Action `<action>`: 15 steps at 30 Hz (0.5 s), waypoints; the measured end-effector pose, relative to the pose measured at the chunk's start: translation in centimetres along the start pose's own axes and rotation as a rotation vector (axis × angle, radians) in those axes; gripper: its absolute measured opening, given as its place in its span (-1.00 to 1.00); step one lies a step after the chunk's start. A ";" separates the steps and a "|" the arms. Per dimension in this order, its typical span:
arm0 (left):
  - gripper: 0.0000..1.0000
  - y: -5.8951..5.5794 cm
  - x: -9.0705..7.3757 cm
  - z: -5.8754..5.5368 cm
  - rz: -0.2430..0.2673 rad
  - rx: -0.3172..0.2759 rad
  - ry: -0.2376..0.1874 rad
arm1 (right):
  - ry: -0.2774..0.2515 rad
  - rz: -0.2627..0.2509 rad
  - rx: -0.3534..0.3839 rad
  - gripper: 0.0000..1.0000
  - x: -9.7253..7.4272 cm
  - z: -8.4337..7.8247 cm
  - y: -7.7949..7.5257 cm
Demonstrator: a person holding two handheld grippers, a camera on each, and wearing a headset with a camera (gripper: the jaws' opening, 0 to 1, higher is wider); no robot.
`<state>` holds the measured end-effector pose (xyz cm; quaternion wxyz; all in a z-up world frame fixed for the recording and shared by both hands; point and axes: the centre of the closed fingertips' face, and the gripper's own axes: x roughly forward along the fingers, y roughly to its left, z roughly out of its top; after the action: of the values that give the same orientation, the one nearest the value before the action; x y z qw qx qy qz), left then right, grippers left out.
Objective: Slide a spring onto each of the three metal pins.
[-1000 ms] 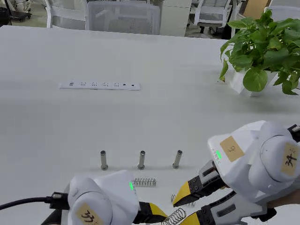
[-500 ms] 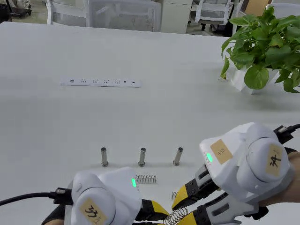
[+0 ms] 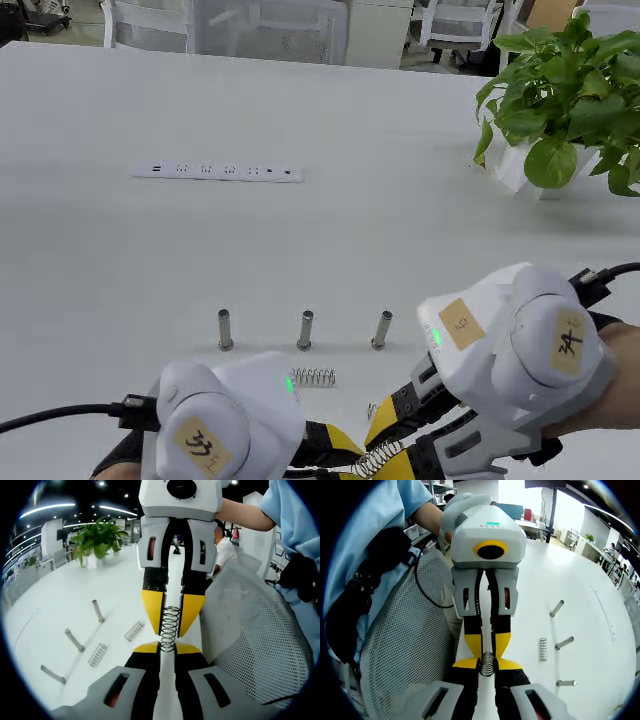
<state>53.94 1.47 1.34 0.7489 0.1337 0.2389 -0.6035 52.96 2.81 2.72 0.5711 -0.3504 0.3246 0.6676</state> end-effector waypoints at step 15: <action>-0.88 -0.2 -0.1 -0.2 -0.001 -0.032 -0.012 | 0.008 0.016 0.006 -0.87 0.2 0.0 0.1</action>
<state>53.73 1.55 1.25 0.7523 0.1178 0.2439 -0.6006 52.83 2.89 2.54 0.5653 -0.3488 0.3315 0.6700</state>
